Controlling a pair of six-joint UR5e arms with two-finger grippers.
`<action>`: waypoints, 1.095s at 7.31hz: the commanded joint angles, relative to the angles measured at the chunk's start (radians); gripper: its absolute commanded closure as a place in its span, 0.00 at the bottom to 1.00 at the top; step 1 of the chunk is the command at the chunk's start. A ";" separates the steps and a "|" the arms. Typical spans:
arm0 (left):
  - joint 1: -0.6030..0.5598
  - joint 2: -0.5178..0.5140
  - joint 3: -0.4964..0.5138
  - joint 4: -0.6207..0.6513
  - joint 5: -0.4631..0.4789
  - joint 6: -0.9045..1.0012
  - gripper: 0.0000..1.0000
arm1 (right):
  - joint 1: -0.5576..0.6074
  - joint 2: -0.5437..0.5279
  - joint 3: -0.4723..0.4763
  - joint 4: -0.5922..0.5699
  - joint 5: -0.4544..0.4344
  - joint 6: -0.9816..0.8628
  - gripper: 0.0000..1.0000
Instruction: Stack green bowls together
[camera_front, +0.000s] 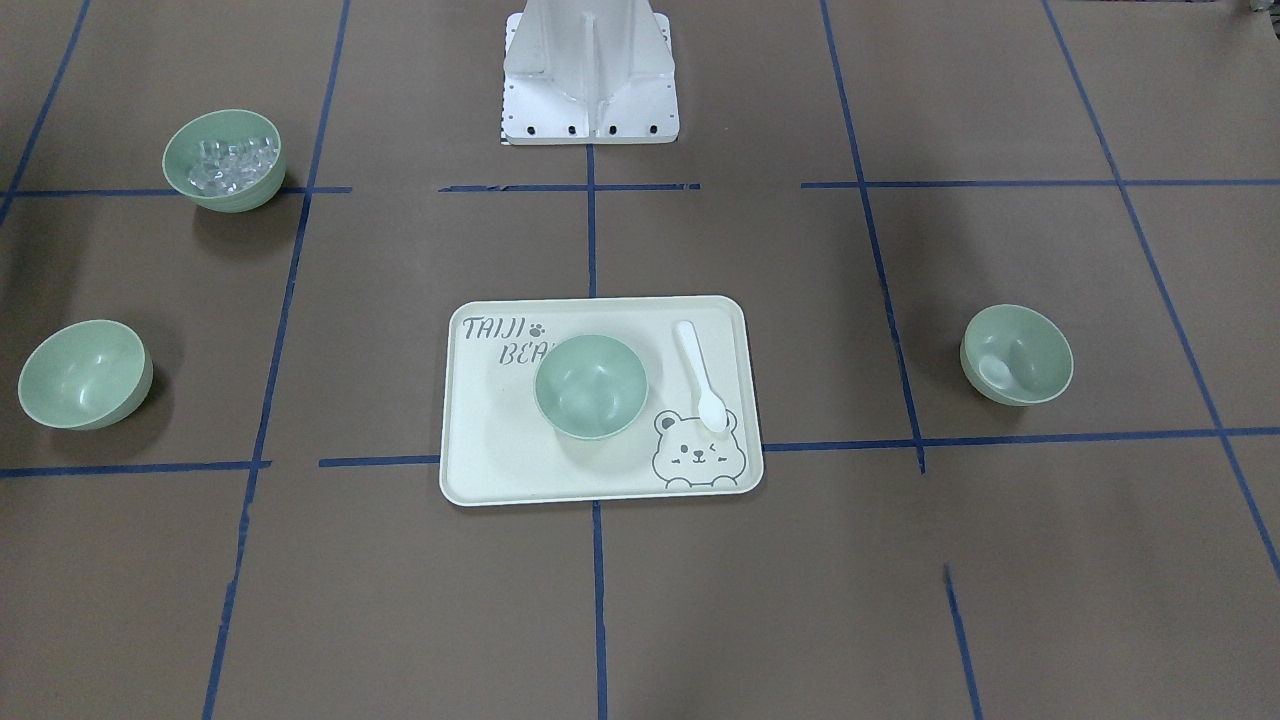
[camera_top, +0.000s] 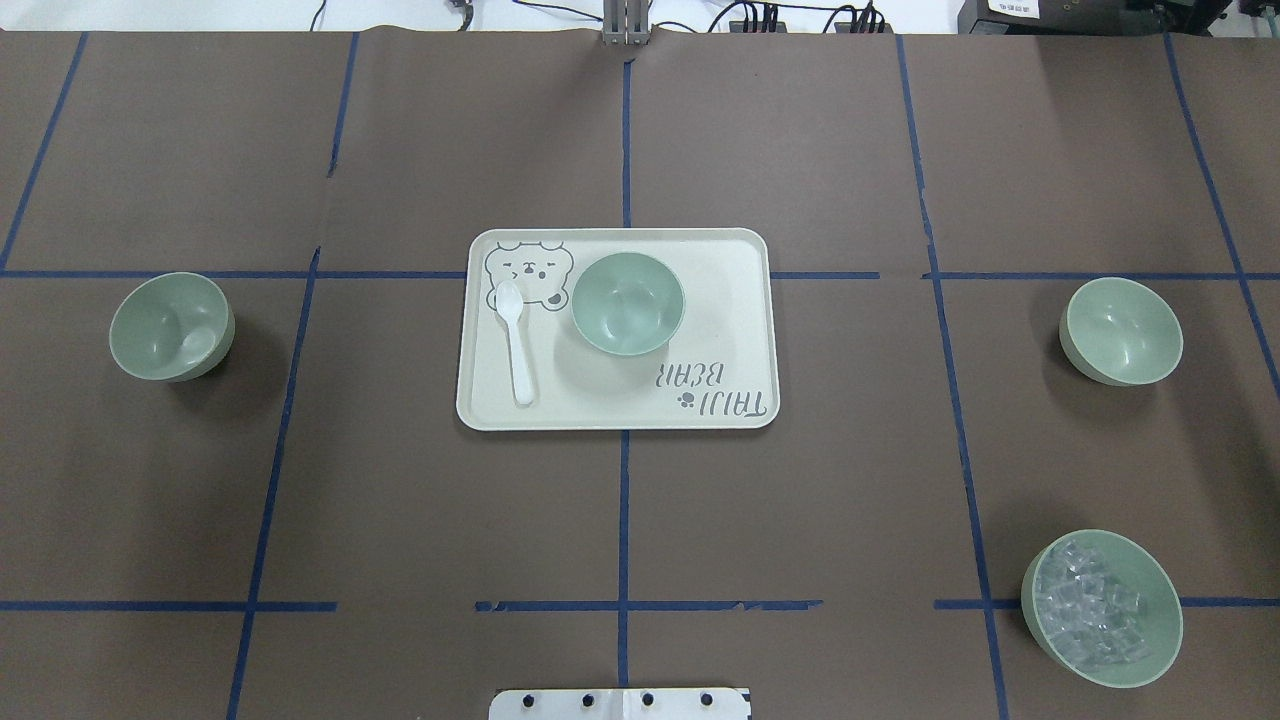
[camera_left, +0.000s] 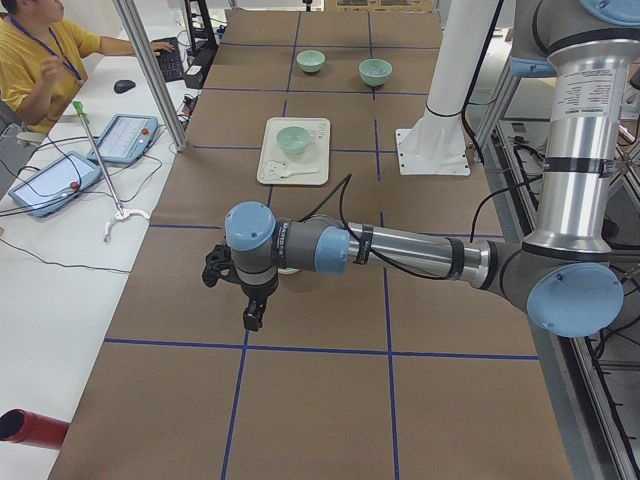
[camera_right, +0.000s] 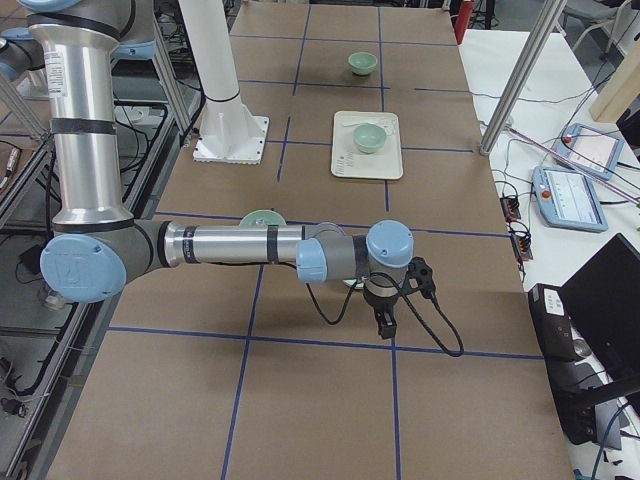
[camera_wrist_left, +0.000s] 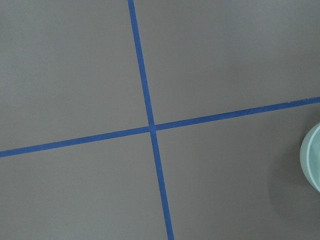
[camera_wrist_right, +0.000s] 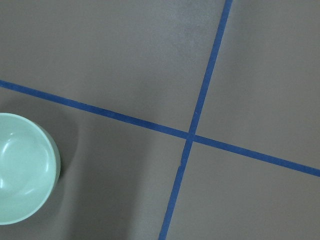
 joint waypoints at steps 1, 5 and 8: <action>0.026 -0.002 0.000 0.001 0.001 -0.002 0.00 | 0.000 0.000 0.003 0.000 0.002 0.002 0.00; 0.083 -0.023 0.014 -0.216 0.010 -0.009 0.00 | -0.041 0.018 0.000 0.185 -0.002 0.014 0.00; 0.115 -0.081 0.130 -0.489 0.001 -0.070 0.00 | -0.116 0.055 -0.018 0.193 0.014 0.217 0.00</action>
